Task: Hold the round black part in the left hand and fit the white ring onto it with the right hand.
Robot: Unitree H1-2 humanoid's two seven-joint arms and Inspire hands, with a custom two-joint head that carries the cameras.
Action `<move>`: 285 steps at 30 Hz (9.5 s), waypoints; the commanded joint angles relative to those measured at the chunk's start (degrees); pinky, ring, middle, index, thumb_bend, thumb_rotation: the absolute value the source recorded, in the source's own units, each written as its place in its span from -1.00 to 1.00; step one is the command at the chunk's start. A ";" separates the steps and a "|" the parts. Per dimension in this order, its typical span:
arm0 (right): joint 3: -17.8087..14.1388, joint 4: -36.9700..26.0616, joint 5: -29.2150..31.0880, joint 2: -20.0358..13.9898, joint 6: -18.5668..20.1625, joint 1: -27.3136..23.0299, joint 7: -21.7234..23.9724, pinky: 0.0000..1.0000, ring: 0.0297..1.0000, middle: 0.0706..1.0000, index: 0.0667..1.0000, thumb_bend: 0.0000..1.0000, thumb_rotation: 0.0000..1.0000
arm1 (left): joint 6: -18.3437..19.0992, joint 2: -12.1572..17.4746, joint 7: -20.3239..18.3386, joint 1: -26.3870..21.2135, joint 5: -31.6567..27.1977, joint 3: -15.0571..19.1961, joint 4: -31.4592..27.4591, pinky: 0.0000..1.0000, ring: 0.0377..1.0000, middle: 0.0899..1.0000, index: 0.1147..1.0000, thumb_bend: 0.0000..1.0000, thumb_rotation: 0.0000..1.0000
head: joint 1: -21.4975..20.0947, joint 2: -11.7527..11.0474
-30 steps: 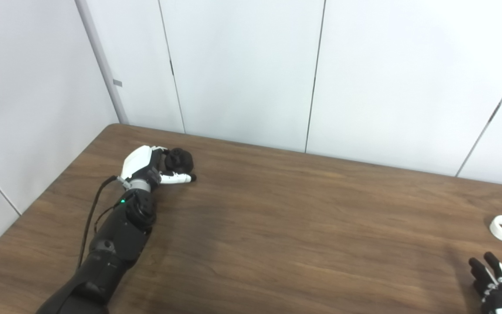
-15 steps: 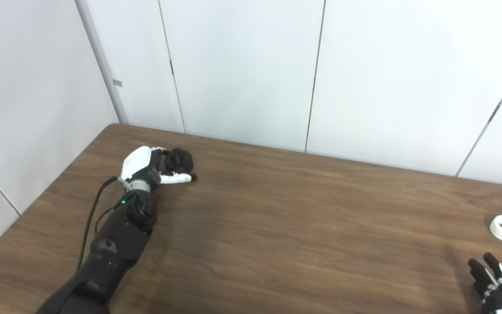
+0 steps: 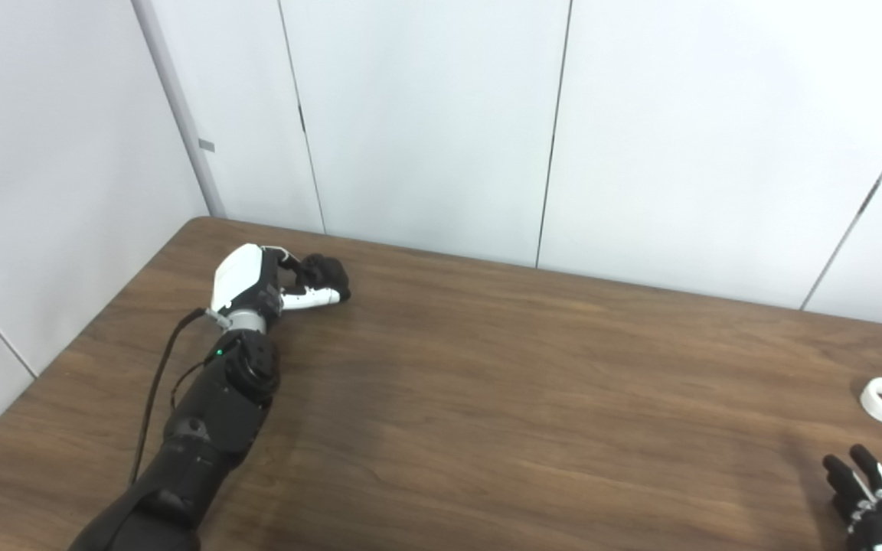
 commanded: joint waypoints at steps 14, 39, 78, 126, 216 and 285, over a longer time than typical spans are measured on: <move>-0.08 1.14 0.41 0.06 -0.03 1.57 -0.27 1.00 0.90 0.83 0.91 0.19 0.76 | -2.51 1.37 2.98 -0.91 2.26 -0.87 -3.11 1.00 0.69 0.41 -0.16 0.04 -0.91 | -1.01 0.29; 1.15 0.48 -3.99 2.28 0.31 0.00 -2.09 1.00 0.87 0.82 0.89 0.30 0.75 | -0.67 -2.43 -6.45 12.06 10.85 -6.77 -33.83 1.00 0.73 0.49 -0.17 0.05 -0.90 | -6.95 1.82; 8.06 -10.10 -8.73 7.58 11.60 -4.47 -10.61 1.00 0.88 0.83 0.90 0.16 0.82 | -9.77 -13.97 -17.40 30.73 23.58 -19.75 -49.86 1.00 0.89 0.61 -0.17 0.05 -0.90 | -18.83 7.48; 2.86 -5.73 -29.61 -15.73 29.09 -25.48 -7.86 0.82 0.83 0.77 0.54 0.48 -0.27 | -15.76 -11.57 -12.99 34.93 24.69 -16.87 -45.86 1.00 0.80 0.55 -0.17 0.05 -0.90 | -36.26 10.43; 17.40 30.38 -52.95 -23.75 31.41 -48.50 11.02 1.00 1.00 0.84 0.21 0.69 -0.43 | -13.60 -13.76 -17.44 38.63 26.78 -16.15 -52.99 1.00 0.78 0.53 -0.17 0.05 -0.89 | -33.57 12.79; 17.30 30.03 -53.24 -22.13 31.44 -49.11 11.62 1.00 1.00 0.81 0.23 0.64 -0.46 | -13.49 -14.02 -17.57 38.72 28.68 -16.58 -53.32 1.00 0.75 0.49 -0.17 0.05 -0.90 | -32.84 13.42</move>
